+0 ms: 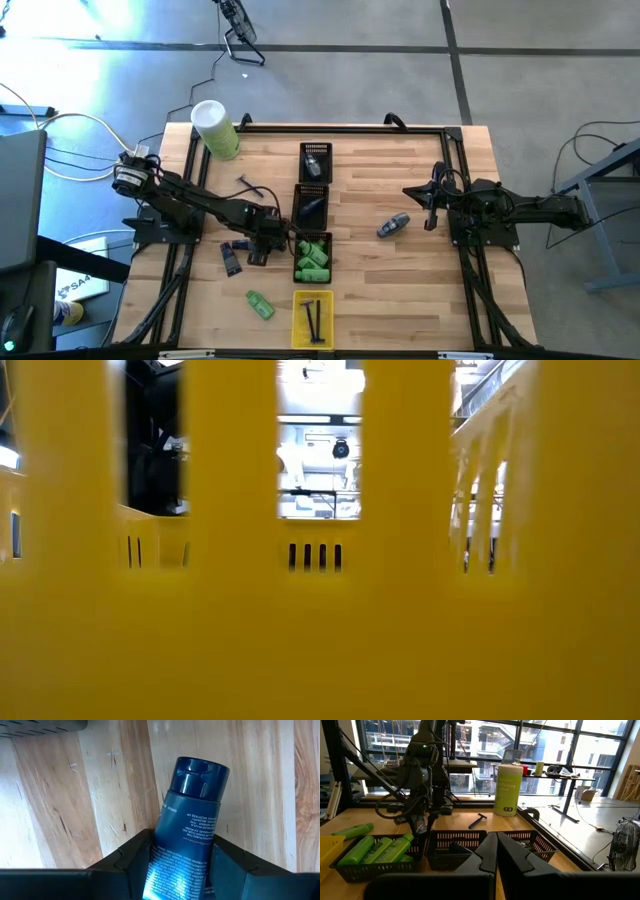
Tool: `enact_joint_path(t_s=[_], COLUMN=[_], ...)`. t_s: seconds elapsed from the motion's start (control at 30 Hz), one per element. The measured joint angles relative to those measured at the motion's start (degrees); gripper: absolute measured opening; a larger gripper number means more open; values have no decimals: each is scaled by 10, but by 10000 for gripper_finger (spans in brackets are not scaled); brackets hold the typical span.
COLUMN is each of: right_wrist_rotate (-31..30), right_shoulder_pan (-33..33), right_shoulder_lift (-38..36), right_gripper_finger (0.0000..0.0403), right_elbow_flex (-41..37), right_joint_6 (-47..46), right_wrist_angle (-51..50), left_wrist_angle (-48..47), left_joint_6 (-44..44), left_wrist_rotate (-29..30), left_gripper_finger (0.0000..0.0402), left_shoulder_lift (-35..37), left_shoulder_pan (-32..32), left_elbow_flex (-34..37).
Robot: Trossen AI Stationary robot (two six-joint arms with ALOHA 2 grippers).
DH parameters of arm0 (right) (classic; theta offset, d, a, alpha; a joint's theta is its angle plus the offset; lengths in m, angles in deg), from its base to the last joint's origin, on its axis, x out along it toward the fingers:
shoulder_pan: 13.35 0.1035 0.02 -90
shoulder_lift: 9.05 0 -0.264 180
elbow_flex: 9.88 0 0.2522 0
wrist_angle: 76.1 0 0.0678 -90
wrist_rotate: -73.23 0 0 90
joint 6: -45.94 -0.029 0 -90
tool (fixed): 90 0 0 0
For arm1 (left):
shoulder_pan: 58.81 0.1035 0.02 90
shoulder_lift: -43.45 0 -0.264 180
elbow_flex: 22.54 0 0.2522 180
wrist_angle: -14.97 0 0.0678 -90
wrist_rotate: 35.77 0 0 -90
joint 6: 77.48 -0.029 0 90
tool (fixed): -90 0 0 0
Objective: Pick & Place Travel size toiletries
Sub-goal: Put the dark blue shave butter bottle into the center black bin
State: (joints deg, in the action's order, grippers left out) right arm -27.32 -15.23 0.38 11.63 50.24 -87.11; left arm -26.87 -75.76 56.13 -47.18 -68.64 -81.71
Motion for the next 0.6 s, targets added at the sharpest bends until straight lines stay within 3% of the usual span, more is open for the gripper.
enact_joint_path(t_s=[0.6], right_wrist_rotate=[0], right_shoulder_pan=[0], right_shoulder_lift=[0], right_gripper_finger=[2], right_elbow_flex=[0], right_joint_6=[-3], right_wrist_angle=[0], left_wrist_angle=[-10], left_joint_6=[0], left_wrist_rotate=[13], left_gripper_finger=[156], left_shoulder_lift=[17], left_shoulder_pan=[0], left_elbow_flex=[-5])
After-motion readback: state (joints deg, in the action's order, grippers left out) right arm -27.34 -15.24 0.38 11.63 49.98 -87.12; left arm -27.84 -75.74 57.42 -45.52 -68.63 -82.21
